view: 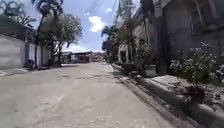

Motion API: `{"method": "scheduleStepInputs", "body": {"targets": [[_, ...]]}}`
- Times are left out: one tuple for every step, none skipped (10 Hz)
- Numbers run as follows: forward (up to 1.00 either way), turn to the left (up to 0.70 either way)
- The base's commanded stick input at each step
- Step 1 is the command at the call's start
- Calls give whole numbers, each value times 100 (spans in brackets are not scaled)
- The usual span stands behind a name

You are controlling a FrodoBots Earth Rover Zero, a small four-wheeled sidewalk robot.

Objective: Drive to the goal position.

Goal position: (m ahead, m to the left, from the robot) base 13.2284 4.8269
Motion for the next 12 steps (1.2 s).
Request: {"method": "scheduleStepInputs", "body": {"targets": [[100,0],[100,-1],[100,-7],[100,-19],[100,-40],[100,-25],[100,-1],[100,0],[100,0],[100,0],[100,0],[100,0]]}}
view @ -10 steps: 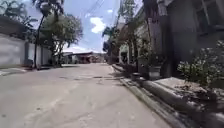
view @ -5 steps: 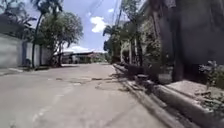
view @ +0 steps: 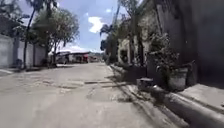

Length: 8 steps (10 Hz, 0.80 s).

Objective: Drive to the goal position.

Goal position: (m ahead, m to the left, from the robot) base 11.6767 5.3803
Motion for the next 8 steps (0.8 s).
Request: {"method": "scheduleStepInputs", "body": {"targets": [[100,0],[100,0],[100,-1],[100,-8],[100,-40],[100,-40],[100,-39],[100,-10]]}}
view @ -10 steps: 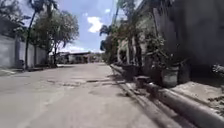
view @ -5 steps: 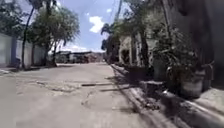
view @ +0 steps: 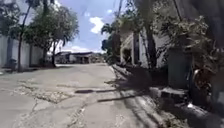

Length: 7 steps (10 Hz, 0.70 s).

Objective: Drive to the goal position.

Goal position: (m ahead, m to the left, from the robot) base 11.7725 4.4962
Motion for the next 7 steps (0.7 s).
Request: {"method": "scheduleStepInputs", "body": {"targets": [[100,-2],[100,0],[100,0],[100,0],[100,0],[100,0],[100,0]]}}
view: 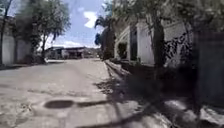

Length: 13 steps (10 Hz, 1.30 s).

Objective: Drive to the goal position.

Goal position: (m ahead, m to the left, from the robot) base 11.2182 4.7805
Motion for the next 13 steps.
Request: {"method": "scheduleStepInputs", "body": {"targets": [[100,0],[100,0],[100,0],[100,0],[100,0],[100,0],[100,0],[100,0],[100,0],[100,0],[100,0],[100,2],[100,27]]}}
